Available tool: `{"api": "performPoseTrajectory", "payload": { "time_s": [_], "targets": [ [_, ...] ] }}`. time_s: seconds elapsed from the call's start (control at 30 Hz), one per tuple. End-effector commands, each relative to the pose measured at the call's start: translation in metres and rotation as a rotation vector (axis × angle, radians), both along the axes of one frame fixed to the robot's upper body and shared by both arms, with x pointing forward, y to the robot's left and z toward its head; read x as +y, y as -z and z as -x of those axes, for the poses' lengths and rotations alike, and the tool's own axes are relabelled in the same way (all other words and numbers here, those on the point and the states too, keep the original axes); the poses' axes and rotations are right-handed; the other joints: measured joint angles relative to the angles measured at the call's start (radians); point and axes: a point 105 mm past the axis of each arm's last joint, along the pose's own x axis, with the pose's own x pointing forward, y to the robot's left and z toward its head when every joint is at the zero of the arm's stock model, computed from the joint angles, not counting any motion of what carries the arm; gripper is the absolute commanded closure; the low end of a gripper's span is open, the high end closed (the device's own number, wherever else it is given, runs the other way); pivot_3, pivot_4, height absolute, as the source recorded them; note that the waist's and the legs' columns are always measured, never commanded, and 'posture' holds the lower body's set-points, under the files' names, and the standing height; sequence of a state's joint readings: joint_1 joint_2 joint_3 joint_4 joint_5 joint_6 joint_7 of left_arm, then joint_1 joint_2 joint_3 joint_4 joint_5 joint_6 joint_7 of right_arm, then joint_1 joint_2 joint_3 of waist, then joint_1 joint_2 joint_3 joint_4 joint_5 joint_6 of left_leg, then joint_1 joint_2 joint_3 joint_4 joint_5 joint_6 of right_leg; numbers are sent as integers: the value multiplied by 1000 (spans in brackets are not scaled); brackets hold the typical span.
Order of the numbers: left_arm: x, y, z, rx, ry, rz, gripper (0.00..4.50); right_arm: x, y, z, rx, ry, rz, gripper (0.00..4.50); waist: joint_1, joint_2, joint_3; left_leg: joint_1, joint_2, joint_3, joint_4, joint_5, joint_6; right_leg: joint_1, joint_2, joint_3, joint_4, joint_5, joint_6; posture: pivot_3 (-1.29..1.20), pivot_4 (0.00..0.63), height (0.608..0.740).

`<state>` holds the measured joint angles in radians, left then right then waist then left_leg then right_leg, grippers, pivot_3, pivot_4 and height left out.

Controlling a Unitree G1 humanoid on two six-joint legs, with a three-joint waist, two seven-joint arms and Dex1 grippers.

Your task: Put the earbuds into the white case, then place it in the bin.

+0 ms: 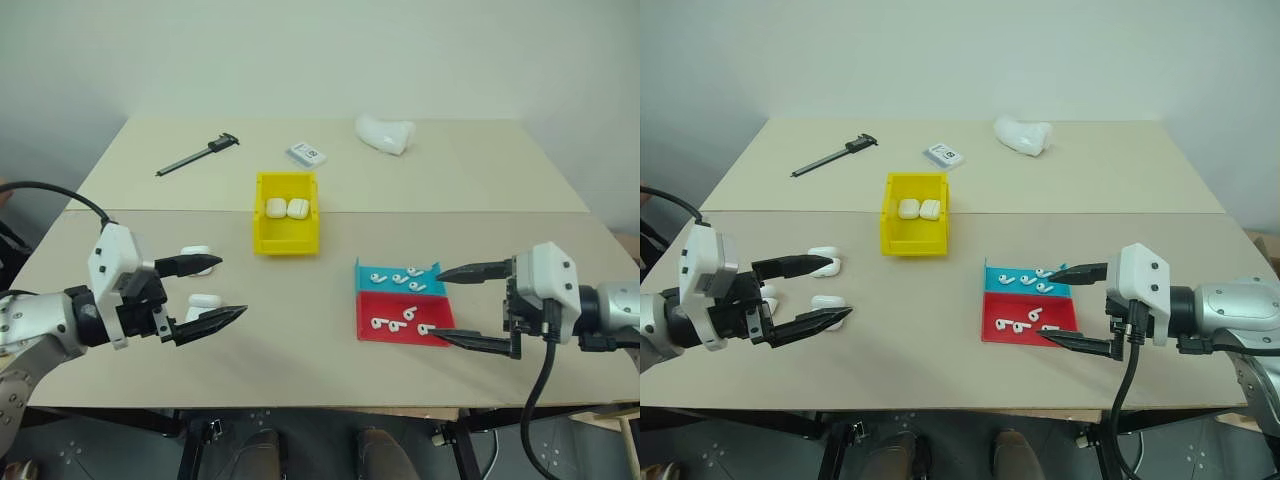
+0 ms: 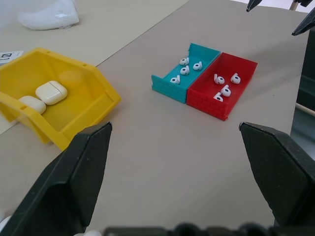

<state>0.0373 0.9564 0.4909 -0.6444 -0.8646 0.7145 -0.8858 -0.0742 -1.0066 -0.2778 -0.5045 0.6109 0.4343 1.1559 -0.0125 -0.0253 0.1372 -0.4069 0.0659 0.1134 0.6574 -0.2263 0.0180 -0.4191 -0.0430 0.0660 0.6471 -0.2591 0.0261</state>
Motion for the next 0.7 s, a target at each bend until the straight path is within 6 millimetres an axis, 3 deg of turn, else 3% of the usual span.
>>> {"api": "performPoseTrajectory", "payload": {
  "time_s": [0.03, 0.37, 0.53, 0.7],
  "targets": [
    [-3, -9, 4, -75, 24, -34, 0, 4, -8, 2, -38, -23, 6, 53, 0, 0, 0, 0, 0, 0, 0, 0, 0, 0, 0, 0, 0, 0, 0, 0, 150, 740],
    [4, -17, 9, -25, 12, -75, 0, 6, -6, 1, -41, -9, -10, 53, 0, 0, 0, 0, 0, 0, 0, 0, 0, 0, 0, 0, 0, 0, 0, 0, 150, 740],
    [4, -20, -2, -117, -84, -205, 0, 8, -8, -5, -58, -10, -20, 53, 0, 0, 0, 0, 0, 0, 0, 0, 0, 0, 0, 0, 0, 0, 0, 0, 150, 740],
    [11, -10, -8, 85, -148, -308, 0, 10, -11, -4, -68, -10, -30, 53, 0, -1, 0, 0, 0, 0, 0, 0, 0, 0, 0, 0, 0, 0, 0, 0, 150, 740]
  ]
}}
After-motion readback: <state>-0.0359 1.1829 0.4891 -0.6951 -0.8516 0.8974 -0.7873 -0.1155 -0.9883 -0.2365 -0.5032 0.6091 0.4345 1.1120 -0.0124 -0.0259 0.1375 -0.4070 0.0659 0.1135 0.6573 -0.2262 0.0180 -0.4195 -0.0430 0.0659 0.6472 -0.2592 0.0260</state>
